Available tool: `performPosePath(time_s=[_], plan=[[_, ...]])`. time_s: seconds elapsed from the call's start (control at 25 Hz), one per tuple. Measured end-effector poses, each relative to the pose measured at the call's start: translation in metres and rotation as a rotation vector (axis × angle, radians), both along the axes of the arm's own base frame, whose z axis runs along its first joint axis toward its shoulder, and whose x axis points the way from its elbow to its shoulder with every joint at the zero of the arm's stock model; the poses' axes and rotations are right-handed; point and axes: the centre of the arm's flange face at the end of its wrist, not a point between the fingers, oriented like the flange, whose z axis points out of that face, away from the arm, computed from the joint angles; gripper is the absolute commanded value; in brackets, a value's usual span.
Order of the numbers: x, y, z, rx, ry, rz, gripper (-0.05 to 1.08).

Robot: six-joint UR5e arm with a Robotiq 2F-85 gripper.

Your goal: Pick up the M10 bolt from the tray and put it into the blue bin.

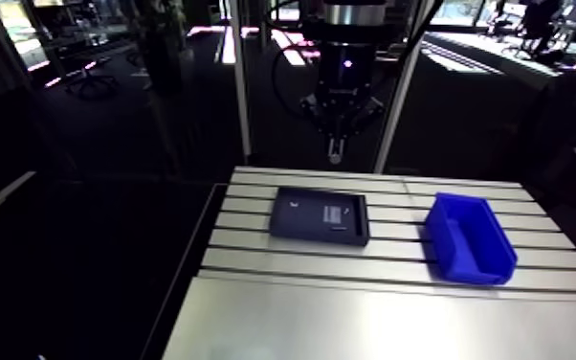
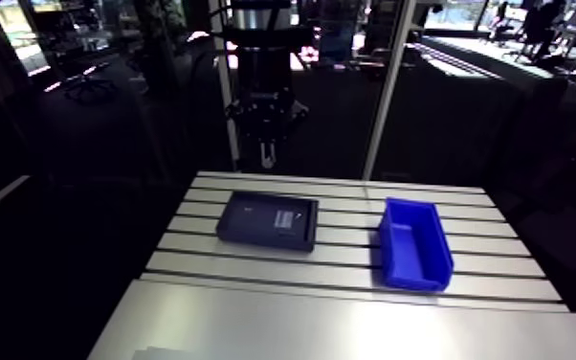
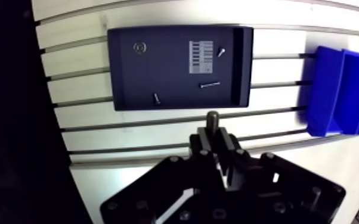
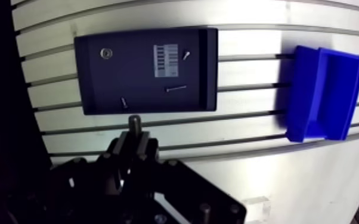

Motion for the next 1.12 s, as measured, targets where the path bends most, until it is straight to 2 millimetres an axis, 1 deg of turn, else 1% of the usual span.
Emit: performPosePath(time_s=[0.16, 0.28, 0.4, 0.52, 0.68, 0.88, 0.96, 1.12], plan=[[0.011, 0.014, 0.031, -0.004, -0.001, 0.107, 1.07], [0.02, 0.029, 0.053, -0.008, 0.004, 0.204, 1.07], [0.028, 0.05, 0.07, -0.011, 0.012, 0.311, 1.07], [0.034, 0.072, 0.083, -0.012, 0.019, 0.423, 1.06], [0.04, 0.105, 0.095, -0.014, 0.022, 0.591, 1.05], [0.044, 0.151, 0.103, -0.016, 0.018, 0.872, 1.05], [0.045, 0.167, 0.103, -0.015, 0.01, 0.981, 1.05], [0.045, 0.188, 0.097, -0.024, -0.014, 1.192, 1.05]])
